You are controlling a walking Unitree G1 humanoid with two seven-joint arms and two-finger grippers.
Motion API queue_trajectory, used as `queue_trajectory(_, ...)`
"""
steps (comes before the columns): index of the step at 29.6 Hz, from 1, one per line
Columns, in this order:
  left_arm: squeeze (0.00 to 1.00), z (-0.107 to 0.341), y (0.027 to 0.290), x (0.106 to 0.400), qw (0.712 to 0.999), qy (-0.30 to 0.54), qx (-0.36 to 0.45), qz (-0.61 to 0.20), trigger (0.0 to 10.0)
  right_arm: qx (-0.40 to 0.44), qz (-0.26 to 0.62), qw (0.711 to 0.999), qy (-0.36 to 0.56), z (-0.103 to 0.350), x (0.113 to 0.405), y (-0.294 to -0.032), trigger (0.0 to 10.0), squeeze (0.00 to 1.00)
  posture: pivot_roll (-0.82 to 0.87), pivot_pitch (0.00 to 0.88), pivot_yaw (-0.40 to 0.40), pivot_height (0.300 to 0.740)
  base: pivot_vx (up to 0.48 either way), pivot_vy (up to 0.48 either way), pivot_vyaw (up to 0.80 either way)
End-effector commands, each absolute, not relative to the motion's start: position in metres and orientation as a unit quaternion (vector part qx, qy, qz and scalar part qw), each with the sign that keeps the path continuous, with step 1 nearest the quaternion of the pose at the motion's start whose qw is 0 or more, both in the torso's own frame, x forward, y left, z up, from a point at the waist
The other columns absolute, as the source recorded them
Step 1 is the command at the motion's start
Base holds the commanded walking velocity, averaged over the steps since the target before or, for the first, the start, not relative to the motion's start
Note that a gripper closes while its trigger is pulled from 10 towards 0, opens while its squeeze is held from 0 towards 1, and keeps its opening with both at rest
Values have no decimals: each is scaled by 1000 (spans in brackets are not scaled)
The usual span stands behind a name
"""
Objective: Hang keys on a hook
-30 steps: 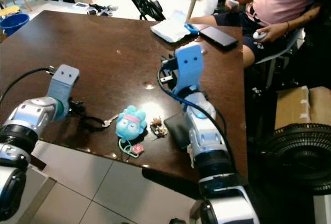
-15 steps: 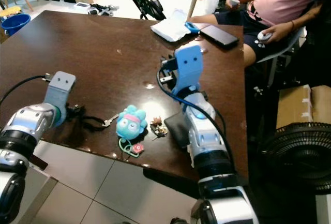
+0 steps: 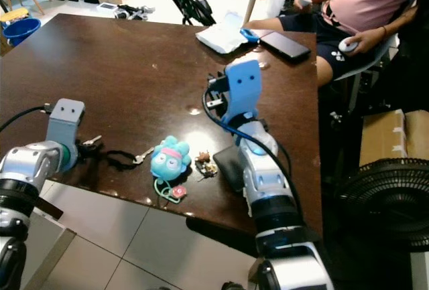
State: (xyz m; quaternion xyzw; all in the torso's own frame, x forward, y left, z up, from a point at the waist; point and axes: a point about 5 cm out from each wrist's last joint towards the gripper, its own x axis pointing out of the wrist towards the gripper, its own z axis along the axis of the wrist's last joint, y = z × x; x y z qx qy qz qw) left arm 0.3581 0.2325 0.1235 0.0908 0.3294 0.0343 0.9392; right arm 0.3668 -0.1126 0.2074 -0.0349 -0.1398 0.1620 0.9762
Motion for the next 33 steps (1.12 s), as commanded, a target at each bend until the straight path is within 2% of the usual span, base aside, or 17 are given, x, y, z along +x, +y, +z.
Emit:
queue_trajectory(1, 0, 119, 239, 352, 935, 341, 86, 44, 1804, -32, 168, 976, -139, 205, 365, -109, 10000, 0, 173, 29, 196, 740, 0, 0, 0)
queue_trajectory(3, 0, 119, 239, 352, 935, 341, 86, 44, 1804, -32, 168, 976, -139, 205, 365, -109, 10000, 0, 173, 29, 196, 740, 0, 0, 0)
queue_trajectory(4, 0, 119, 239, 352, 935, 342, 86, 44, 0, -32, 168, 976, -139, 205, 365, -109, 10000, 0, 173, 29, 196, 740, 0, 0, 0)
queue_trajectory(14, 0, 117, 236, 348, 934, 341, 102, 35, 0, -32, 167, 975, -140, 205, 365, -109, 10000, 0, 172, 28, 197, 740, 0, 0, 0)
queue_trajectory(17, 0, 122, 238, 349, 940, 315, 120, 54, 0, -31, 165, 976, -141, 206, 365, -110, 10000, 0, 171, 27, 198, 740, 0, 0, 0)
queue_trajectory(19, 0, 129, 238, 352, 948, 286, 126, 63, 0, -30, 165, 976, -142, 206, 365, -110, 10000, 0, 171, 27, 198, 740, 0, 0, 0)
queue_trajectory(20, 0, 156, 230, 361, 971, 189, 131, 59, 0, -30, 166, 975, -143, 207, 365, -109, 10000, 0, 166, 28, 189, 740, 0, 0, 0)
queue_trajectory(22, 0, 164, 223, 363, 977, 162, 128, 43, 0, -31, 168, 975, -143, 208, 366, -108, 10000, 0, 166, 28, 189, 740, 0, 0, 0)
queue_trajectory(23, 0, 170, 215, 364, 980, 146, 133, 17, 10000, -39, 173, 974, -137, 207, 367, -107, 10000, 0, 165, 31, 184, 740, 0, 0, 0)
queue_trajectory(26, 0, 174, 203, 363, 980, 139, 140, -17, 10000, -63, 181, 974, -118, 203, 369, -108, 10000, 0, 162, 32, 179, 740, 0, 0, 0)
queue_trajectory(28, 0, 173, 187, 360, 977, 149, 137, -61, 10000, -72, 193, 977, -58, 188, 375, -113, 10000, 0, 145, 34, 169, 740, 0, 0, 0)
queue_trajectory(29, 0, 173, 187, 360, 977, 149, 137, -61, 10000, -72, 193, 977, -58, 188, 375, -113, 10000, 0, 145, 34, 169, 740, 0, 0, 0)
queue_trajectory(33, 0, 186, 168, 357, 982, 116, 113, -100, 10000, -90, 212, 973, -23, 185, 382, -119, 10000, 0, 142, 36, 145, 740, 0, 0, 0)
